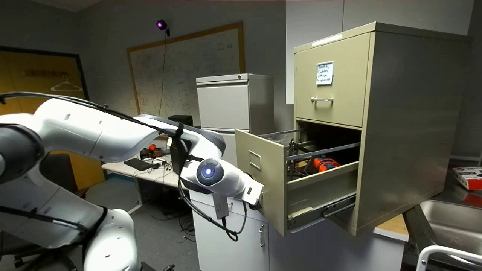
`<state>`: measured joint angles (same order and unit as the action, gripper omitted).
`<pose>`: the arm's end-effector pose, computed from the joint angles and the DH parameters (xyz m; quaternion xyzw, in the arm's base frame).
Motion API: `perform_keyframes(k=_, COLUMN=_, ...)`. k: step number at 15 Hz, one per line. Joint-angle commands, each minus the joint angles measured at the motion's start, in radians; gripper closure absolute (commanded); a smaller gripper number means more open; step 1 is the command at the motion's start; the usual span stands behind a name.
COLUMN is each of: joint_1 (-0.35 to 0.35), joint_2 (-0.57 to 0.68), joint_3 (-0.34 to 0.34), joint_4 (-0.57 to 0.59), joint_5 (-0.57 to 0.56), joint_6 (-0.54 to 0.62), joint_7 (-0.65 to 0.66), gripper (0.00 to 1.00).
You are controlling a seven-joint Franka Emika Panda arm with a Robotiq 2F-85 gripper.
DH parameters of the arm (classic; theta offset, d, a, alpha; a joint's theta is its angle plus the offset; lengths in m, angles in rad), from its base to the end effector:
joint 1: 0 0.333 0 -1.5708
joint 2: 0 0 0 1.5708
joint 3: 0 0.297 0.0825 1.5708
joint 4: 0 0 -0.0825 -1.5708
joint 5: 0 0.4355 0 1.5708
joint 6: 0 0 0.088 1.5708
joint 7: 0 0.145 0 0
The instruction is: Pull the bottom drawer of the right cabinet
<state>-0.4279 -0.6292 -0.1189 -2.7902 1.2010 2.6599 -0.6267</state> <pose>0.3773 -0.2316 0.3546 -0.8071 0.3872 -0.3773 0.2371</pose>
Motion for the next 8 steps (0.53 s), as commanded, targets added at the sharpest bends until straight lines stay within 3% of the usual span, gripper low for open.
perform_keyframes(k=1, joint_1=-0.076, joint_2=0.109, joint_3=0.059, joint_4=0.001, joint_5=-0.033, joint_6=-0.107, joint_7=-0.037, gripper=0.98)
perform_keyframes(k=3, joint_1=-0.123, joint_2=0.115, joint_3=0.078, joint_4=0.009, joint_5=-0.065, joint_6=-0.152, joint_7=-0.026, gripper=0.98)
perform_keyframes(k=4, joint_1=-0.121, joint_2=0.018, joint_3=0.073, joint_4=-0.084, joint_5=-0.098, joint_6=-0.148, joint_7=-0.007, gripper=0.87)
perform_keyframes(k=5, joint_1=-0.137, joint_2=0.007, joint_3=0.083, joint_4=-0.092, joint_5=-0.113, joint_6=-0.156, joint_7=0.001, gripper=0.68)
perform_keyframes(k=7, joint_1=-0.203, joint_2=0.106, joint_3=0.133, joint_4=0.018, joint_5=-0.137, joint_6=-0.184, joint_7=0.023, gripper=0.56)
perform_keyframes(k=8, joint_1=-0.227, joint_2=0.079, joint_3=0.155, joint_4=-0.003, joint_5=-0.166, joint_6=-0.183, joint_7=0.053, gripper=0.50)
